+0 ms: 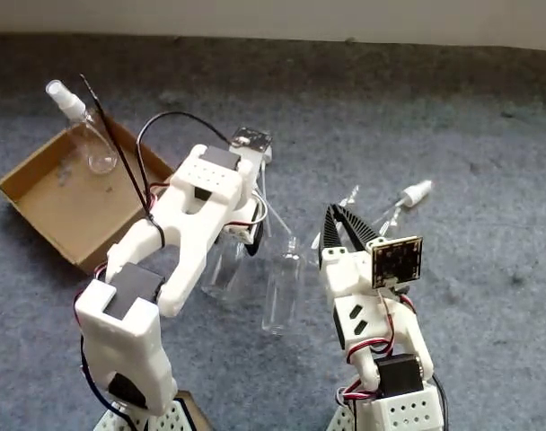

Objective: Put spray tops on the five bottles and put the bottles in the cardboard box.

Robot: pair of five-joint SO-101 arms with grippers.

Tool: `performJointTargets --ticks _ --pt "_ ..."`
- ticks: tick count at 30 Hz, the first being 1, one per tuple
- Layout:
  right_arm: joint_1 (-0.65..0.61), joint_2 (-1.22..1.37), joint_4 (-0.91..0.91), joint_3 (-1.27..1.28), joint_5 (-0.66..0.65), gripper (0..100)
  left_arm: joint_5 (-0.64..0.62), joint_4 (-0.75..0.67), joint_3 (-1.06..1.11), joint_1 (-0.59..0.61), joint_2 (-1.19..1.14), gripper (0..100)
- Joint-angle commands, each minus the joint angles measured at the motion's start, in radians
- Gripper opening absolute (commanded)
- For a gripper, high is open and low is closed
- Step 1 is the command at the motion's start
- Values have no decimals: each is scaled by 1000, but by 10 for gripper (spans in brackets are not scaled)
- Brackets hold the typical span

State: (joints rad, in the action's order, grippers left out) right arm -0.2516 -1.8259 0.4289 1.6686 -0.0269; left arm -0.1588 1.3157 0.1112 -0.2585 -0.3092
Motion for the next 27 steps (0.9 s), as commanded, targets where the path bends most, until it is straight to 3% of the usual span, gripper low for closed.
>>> performJointTargets --ticks 1,8,18,27 --pt "4 -10 -4 124 -2 5 -5 -3 -45 1 19 97" --pt "4 -10 -4 124 -2 5 -8 -3 -33 1 168 217" --pt "4 -10 -4 124 -2 5 -5 109 -33 8 274 221" --pt "22 -10 -2 120 3 5 -3 74 -38 8 200 225"
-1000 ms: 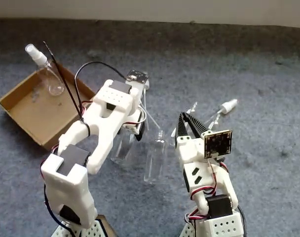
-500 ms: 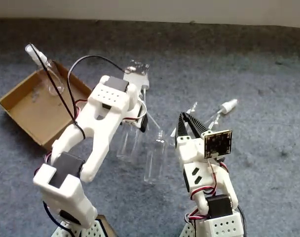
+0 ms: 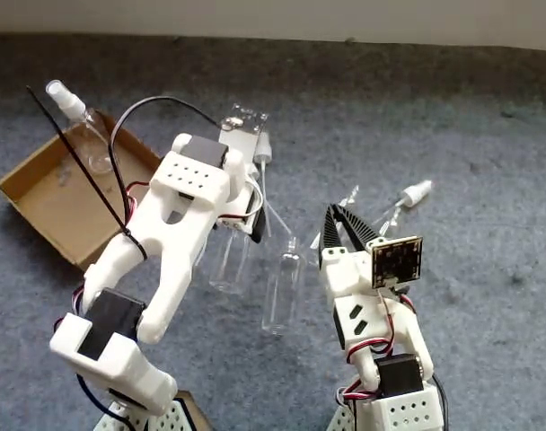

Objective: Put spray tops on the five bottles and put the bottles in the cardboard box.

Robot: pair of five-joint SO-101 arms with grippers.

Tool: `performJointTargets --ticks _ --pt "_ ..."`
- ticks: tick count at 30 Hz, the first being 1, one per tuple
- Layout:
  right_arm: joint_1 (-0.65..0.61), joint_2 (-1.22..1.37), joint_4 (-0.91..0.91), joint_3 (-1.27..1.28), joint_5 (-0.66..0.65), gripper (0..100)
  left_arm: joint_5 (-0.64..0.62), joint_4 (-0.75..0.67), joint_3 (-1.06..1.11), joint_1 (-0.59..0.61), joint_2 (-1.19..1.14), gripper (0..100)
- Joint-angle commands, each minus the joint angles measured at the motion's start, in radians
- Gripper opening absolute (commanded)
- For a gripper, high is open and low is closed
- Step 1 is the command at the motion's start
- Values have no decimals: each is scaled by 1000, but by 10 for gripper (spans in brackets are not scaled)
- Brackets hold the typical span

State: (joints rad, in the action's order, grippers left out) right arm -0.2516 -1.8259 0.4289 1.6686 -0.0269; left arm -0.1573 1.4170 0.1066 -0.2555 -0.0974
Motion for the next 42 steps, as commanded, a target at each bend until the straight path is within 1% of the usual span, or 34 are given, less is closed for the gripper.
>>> performJointTargets --ticks 1,5,13,19,40,42 --pt "38 -10 -2 124 5 5 -5 -51 -33 5 -30 225" --pt "68 -10 -2 120 5 5 -5 -103 -38 -2 -101 225" --pt "68 -10 -2 119 5 5 -5 -129 -39 -2 -213 225" --pt "68 -10 -2 119 5 5 -5 -224 -39 1 -268 221" --pt "68 -10 -2 119 5 5 -8 -221 -39 1 -274 219" --pt "68 -10 -2 119 5 5 -6 -226 -39 1 -274 183"
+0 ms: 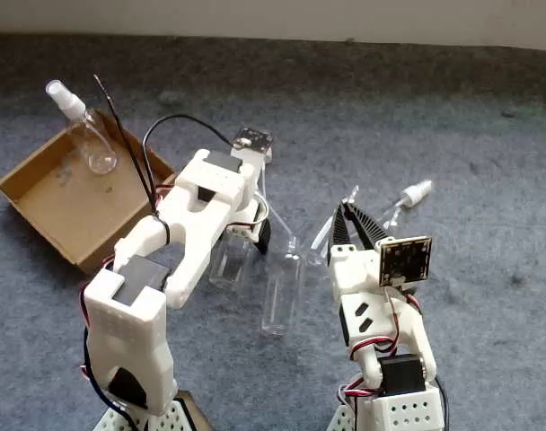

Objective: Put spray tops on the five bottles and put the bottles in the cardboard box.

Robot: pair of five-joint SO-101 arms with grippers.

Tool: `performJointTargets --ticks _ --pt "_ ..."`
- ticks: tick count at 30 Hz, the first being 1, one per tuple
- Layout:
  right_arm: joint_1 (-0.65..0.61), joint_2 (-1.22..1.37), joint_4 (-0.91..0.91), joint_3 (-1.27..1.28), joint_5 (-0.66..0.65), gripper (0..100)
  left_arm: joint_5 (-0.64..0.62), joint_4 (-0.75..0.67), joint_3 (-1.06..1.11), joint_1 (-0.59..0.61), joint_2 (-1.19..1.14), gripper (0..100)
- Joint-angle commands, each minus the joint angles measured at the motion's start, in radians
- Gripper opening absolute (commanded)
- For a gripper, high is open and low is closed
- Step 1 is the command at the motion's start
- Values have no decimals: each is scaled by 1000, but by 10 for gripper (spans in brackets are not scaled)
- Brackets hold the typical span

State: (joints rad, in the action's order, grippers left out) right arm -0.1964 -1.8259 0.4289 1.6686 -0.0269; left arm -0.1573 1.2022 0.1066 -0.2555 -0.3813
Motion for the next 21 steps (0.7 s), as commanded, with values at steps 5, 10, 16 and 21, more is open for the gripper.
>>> performJointTargets --ticks 5,10,16,21 --pt "13 -10 -2 119 5 5 -5 -34 -36 -2 12 86" --pt "12 -10 -2 119 3 5 -8 -34 -38 1 12 116" --pt "8 -10 -2 119 2 5 -6 -31 -36 -12 62 133" --pt "8 -10 -2 119 2 5 -6 25 -36 -13 226 134"
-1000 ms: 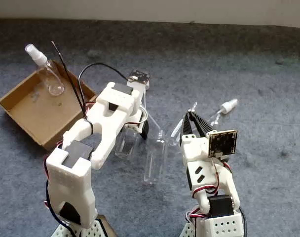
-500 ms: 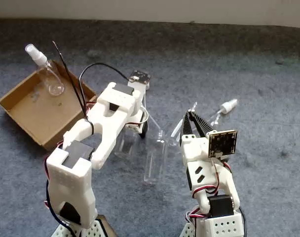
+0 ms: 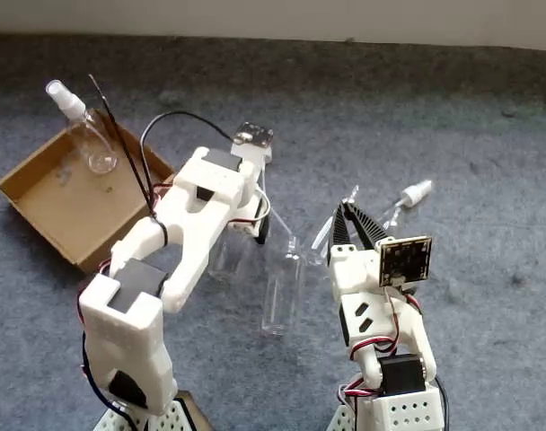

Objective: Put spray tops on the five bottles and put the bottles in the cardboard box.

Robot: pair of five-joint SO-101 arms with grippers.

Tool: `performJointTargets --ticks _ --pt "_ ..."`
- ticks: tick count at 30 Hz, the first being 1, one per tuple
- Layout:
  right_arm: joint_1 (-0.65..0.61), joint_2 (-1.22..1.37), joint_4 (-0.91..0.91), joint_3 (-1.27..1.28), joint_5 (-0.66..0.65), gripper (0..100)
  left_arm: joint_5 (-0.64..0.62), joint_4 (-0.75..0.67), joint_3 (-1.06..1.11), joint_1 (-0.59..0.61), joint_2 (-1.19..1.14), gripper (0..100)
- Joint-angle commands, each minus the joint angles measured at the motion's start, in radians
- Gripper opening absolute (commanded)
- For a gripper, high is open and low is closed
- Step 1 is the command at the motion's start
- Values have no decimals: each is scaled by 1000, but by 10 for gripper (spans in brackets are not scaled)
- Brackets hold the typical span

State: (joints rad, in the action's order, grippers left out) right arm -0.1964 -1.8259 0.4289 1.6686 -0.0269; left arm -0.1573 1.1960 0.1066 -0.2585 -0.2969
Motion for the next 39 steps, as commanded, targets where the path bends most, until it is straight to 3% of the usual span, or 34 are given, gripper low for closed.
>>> performJointTargets --ticks 1,19,27,31,36,39 --pt "8 -10 -2 119 2 5 -6 34 -30 -10 183 135" --pt "8 -10 -4 119 5 5 -5 316 -25 12 808 133" --pt "4 -10 -4 125 5 5 -3 322 150 209 1087 136" --pt "-81 -10 -4 128 5 6 -3 321 268 269 1273 134" --pt "-151 -10 -4 128 3 6 155 305 409 275 1471 133" --pt "-171 -10 -4 128 5 6 164 233 501 318 1555 133"
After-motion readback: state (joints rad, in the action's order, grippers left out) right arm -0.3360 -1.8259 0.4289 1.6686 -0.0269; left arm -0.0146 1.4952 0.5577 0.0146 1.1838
